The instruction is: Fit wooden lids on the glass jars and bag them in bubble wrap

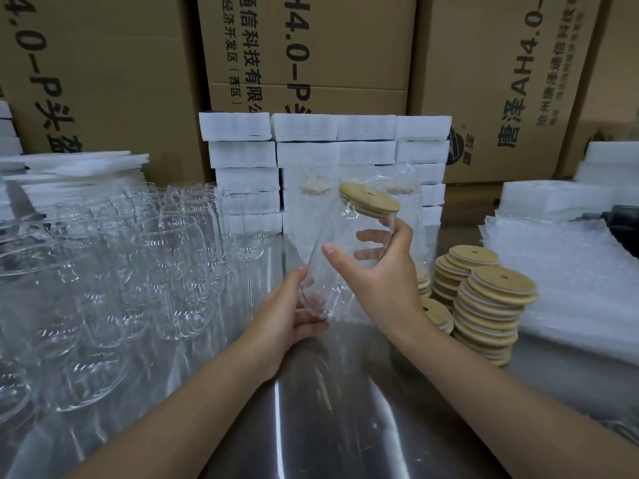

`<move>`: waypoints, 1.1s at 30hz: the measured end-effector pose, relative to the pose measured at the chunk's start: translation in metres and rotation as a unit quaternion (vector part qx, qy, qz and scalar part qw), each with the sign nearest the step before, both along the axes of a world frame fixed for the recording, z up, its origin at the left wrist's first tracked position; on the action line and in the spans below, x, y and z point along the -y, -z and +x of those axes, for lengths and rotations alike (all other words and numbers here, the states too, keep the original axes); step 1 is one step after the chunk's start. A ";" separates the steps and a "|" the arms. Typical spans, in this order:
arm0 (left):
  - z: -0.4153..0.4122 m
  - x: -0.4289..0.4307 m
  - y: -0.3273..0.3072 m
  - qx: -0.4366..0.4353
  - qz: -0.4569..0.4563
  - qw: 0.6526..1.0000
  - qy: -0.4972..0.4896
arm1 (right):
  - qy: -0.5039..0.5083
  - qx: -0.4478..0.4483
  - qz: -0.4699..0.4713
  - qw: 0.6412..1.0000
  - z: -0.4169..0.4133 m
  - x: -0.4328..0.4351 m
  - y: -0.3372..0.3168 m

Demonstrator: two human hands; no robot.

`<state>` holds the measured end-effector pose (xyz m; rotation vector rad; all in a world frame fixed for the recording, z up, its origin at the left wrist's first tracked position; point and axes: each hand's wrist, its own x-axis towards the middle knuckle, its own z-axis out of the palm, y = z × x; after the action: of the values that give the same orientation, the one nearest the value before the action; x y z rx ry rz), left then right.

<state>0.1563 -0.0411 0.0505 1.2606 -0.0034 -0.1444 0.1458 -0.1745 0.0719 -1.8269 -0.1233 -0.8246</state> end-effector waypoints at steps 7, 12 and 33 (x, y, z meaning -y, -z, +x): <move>0.002 -0.001 0.002 0.019 0.049 0.999 -0.011 | 0.008 0.004 -0.009 1.000 -0.001 0.000 -0.001; 0.001 0.003 0.005 0.056 0.085 0.995 -0.020 | 0.014 0.008 -0.030 0.999 -0.002 0.001 -0.001; 0.004 -0.003 0.010 0.174 0.179 0.967 -0.059 | 0.015 0.011 -0.053 0.998 0.001 0.001 0.005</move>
<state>0.1601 -0.0377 0.0408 1.6309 -0.2130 0.1885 0.1468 -0.1751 0.0671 -1.9236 -0.1565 -0.8724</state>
